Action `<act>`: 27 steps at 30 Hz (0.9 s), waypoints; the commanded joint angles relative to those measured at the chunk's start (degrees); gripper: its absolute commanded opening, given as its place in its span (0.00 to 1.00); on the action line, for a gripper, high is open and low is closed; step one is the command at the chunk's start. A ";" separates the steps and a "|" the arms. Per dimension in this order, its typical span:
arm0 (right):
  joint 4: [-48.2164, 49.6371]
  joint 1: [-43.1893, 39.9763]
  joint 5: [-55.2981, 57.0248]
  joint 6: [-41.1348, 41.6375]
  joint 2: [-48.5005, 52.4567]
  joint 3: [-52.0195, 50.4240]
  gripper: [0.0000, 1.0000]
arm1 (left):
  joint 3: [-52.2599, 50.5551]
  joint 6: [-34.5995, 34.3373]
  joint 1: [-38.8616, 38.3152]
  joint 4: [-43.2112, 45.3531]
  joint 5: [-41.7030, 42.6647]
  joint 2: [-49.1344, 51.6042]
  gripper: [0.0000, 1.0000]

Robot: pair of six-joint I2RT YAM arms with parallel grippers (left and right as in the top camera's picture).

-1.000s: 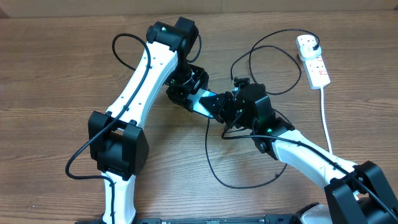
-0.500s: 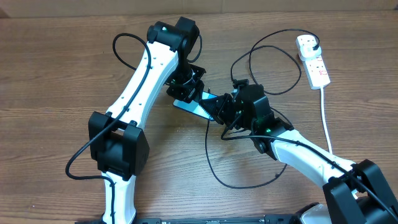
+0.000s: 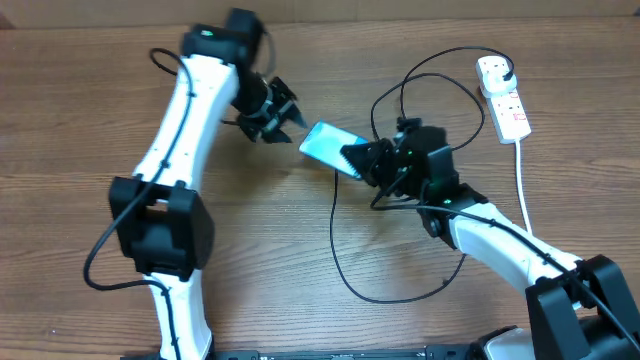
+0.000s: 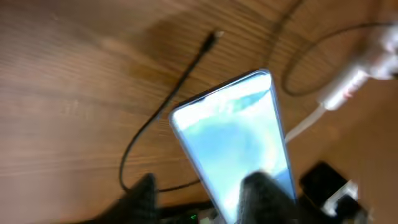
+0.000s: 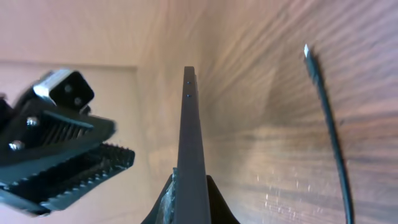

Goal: Plug charger to phone and switch on socket

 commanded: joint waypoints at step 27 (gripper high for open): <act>17.38 -1.86 10.21 37.81 -0.33 7.54 0.04 | 1.14 12.26 -0.74 23.26 31.39 0.04 0.89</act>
